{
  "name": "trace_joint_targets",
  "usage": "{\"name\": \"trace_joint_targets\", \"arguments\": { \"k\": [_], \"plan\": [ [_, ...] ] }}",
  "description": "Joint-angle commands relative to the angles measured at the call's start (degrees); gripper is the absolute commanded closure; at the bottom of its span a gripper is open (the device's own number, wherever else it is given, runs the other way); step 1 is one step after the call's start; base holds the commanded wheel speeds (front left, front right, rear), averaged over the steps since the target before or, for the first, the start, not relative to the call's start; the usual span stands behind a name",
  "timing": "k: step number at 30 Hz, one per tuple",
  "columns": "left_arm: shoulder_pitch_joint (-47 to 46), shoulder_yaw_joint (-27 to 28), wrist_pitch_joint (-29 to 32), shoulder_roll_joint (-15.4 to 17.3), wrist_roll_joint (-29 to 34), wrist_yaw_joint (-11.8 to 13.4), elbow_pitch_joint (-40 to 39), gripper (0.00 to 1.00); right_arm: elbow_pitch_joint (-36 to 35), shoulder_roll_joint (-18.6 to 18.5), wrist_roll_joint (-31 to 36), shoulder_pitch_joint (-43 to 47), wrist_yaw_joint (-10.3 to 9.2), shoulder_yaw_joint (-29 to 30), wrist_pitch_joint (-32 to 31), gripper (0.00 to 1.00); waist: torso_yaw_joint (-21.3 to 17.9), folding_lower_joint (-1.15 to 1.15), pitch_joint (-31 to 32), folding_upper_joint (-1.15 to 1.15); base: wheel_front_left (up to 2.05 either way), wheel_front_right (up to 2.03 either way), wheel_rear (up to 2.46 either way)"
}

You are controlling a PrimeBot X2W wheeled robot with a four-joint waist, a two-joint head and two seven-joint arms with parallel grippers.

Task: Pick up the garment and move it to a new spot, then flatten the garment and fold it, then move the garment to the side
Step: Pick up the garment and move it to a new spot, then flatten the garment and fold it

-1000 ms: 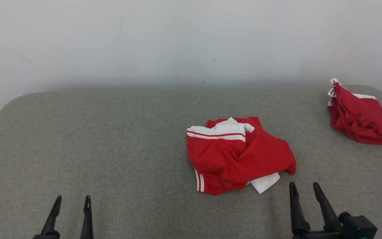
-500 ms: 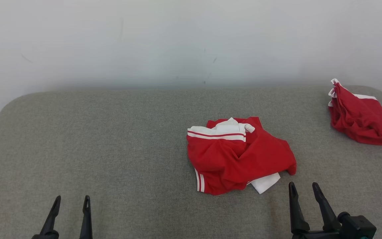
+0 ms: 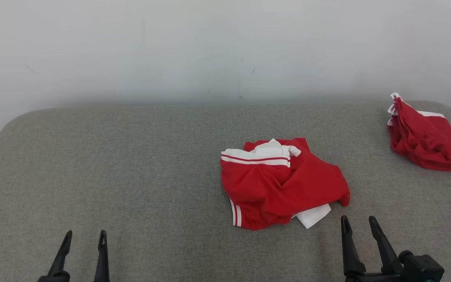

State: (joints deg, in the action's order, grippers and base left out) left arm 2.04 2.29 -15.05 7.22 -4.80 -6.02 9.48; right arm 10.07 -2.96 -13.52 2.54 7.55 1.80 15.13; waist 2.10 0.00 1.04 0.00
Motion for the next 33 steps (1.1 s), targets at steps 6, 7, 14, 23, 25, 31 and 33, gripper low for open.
{"name": "trace_joint_targets", "arguments": {
  "k": [6,7,14,23,25,31,33],
  "plan": [
    [-0.65,0.36,-0.18,-0.29,0.80,-0.34,0.22,0.00,0.11,0.17,0.00,0.34,-0.15,0.14,0.00,0.00,0.26,0.00,0.02,0.00,0.00,0.00,0.00],
    [-0.66,0.41,-0.18,-0.30,0.85,-0.37,0.23,0.00,0.12,0.17,0.01,0.33,-0.15,0.12,0.00,0.00,0.28,0.00,-0.01,0.00,0.00,0.00,0.00],
    [-1.13,0.86,-0.18,-0.50,0.75,-0.39,0.58,0.00,0.18,0.17,0.20,0.30,-0.15,-0.05,0.00,0.00,0.36,0.00,-0.22,0.00,0.00,0.00,0.00],
    [-7.16,-2.54,-0.18,-0.60,1.24,-1.09,1.61,0.00,0.34,0.17,0.20,-0.32,-0.15,-0.55,0.00,0.00,-0.27,0.00,-0.94,0.00,0.00,0.00,0.00],
    [-9.93,-4.27,-0.18,-0.66,1.20,-1.13,2.12,0.00,0.34,0.17,0.02,-0.56,-0.15,-0.77,0.00,0.00,-0.73,0.00,-1.55,0.00,0.00,0.00,0.00],
    [-19.82,-10.69,-0.18,-0.47,0.14,-1.40,5.37,0.00,0.12,0.17,-0.54,-2.69,-0.15,-1.64,0.00,0.00,-4.01,0.00,-4.97,0.00,0.00,0.00,0.00],
    [-23.01,-13.59,-0.18,-0.24,-0.34,-1.44,7.10,0.00,0.26,0.17,-0.60,-3.37,-0.15,-1.61,0.00,0.00,-5.47,0.00,-6.21,0.00,0.00,0.00,0.00]
  ]
}}
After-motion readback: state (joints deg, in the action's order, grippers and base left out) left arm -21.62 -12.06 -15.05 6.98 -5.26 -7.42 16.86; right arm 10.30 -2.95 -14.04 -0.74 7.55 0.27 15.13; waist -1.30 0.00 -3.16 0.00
